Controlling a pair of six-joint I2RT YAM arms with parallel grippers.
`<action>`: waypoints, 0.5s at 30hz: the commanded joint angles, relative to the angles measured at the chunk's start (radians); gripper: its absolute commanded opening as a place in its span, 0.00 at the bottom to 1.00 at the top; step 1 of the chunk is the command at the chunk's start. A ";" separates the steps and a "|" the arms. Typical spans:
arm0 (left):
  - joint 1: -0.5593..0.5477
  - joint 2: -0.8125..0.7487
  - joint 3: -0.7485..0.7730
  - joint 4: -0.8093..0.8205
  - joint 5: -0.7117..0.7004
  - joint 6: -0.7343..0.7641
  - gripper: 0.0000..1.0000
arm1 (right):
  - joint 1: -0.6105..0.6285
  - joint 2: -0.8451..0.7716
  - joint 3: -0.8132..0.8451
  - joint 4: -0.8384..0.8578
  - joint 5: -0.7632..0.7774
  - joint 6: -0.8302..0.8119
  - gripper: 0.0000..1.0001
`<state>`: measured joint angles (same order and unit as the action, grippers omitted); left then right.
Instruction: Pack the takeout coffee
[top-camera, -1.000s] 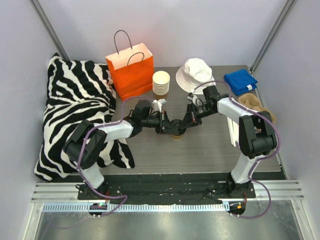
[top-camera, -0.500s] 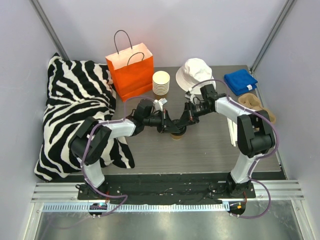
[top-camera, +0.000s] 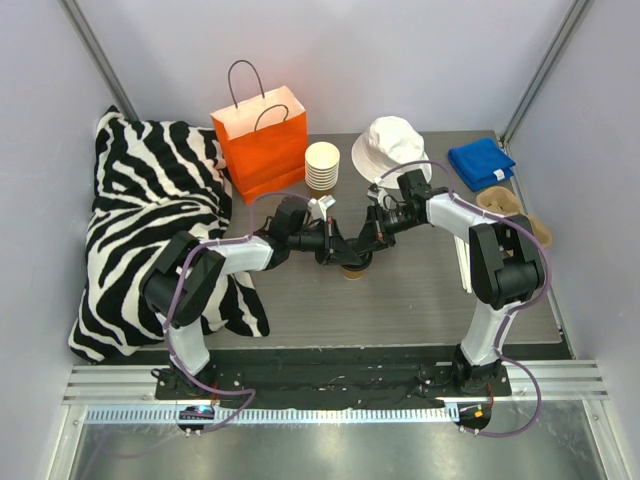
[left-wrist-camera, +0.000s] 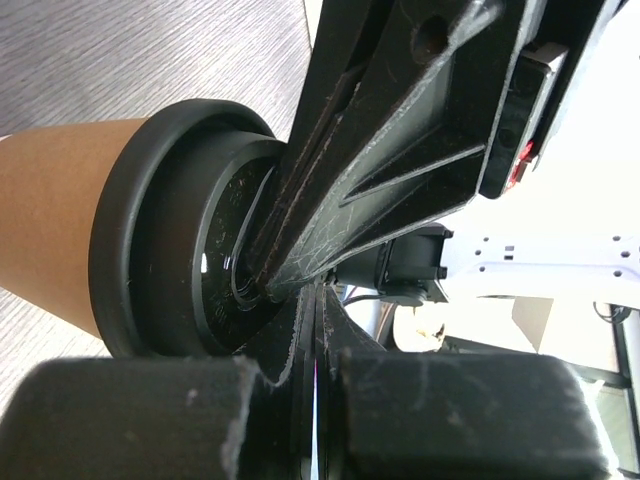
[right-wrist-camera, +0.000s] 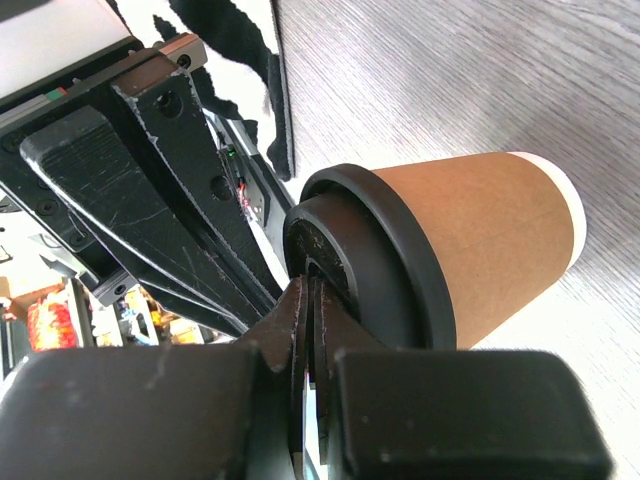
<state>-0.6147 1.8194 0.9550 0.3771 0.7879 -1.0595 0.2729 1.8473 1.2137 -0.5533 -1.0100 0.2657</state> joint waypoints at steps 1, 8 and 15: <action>0.023 0.054 -0.039 -0.161 -0.133 0.124 0.00 | 0.008 0.072 -0.019 -0.020 0.169 -0.074 0.04; 0.044 0.087 -0.065 -0.194 -0.200 0.184 0.00 | 0.008 0.090 -0.023 -0.028 0.186 -0.094 0.04; 0.079 0.136 -0.071 -0.218 -0.208 0.199 0.00 | 0.008 0.109 -0.026 -0.034 0.188 -0.108 0.03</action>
<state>-0.5995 1.8336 0.9531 0.3901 0.8207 -0.9901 0.2718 1.8751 1.2266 -0.5655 -1.0401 0.2642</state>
